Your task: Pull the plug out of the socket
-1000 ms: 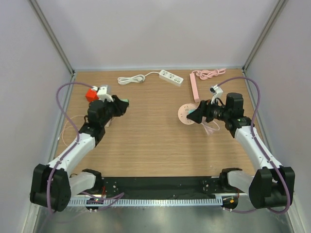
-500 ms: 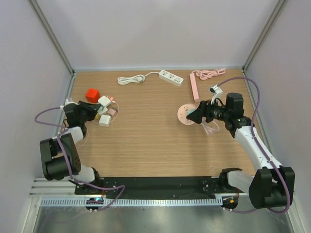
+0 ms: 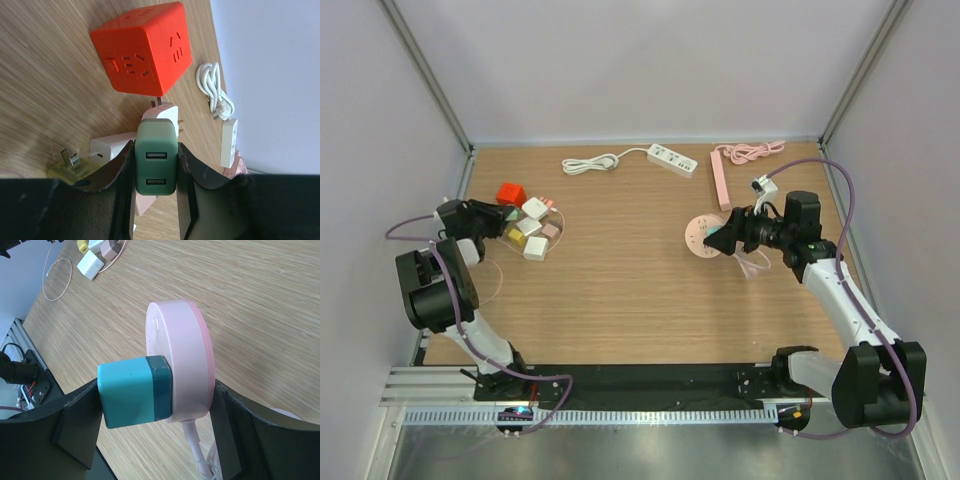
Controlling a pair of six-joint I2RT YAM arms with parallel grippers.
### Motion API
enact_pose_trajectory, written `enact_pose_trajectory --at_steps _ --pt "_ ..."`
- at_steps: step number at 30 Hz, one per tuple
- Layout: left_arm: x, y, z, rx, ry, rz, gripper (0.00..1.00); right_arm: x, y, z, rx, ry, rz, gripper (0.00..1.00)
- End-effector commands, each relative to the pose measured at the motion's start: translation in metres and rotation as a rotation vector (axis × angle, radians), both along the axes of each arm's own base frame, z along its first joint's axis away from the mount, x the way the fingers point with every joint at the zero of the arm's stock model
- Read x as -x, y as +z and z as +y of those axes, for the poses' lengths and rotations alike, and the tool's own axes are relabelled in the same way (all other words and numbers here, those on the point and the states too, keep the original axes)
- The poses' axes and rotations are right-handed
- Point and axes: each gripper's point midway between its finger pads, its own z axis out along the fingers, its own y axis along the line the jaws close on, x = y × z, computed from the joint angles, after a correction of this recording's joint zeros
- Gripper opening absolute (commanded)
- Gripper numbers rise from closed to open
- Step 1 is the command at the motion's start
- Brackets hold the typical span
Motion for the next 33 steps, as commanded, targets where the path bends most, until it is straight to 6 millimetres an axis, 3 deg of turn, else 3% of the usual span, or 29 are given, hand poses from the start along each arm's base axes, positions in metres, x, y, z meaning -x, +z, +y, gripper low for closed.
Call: enact_pose_trajectory --at_steps 1,7,13,16,22,26,28,33 --pt "-0.009 0.006 0.007 -0.028 -0.01 -0.007 0.27 -0.014 0.038 0.003 -0.016 0.033 -0.144 0.01" --pt "-0.008 0.007 0.01 -0.068 -0.013 0.015 0.45 -0.014 0.038 0.003 -0.018 0.034 -0.143 0.01" --pt "-0.005 0.015 0.013 -0.113 -0.025 0.025 0.53 -0.014 0.038 0.002 -0.019 0.032 -0.143 0.01" --pt "-0.001 0.026 0.014 -0.141 -0.018 0.023 0.59 -0.014 0.039 0.001 -0.02 0.03 -0.146 0.01" --pt "0.021 0.066 0.012 -0.25 -0.031 -0.019 0.75 -0.012 0.042 0.002 -0.027 0.04 -0.151 0.01" --pt "0.038 0.091 -0.014 -0.258 -0.098 -0.091 0.85 -0.009 0.042 0.006 -0.044 0.073 -0.145 0.01" --pt "0.043 0.107 -0.04 -0.268 -0.166 -0.144 0.9 -0.005 0.042 0.01 -0.06 0.108 -0.144 0.01" --pt "0.062 0.121 -0.117 -0.271 -0.405 -0.227 0.98 0.005 0.045 0.018 -0.096 0.189 -0.148 0.01"
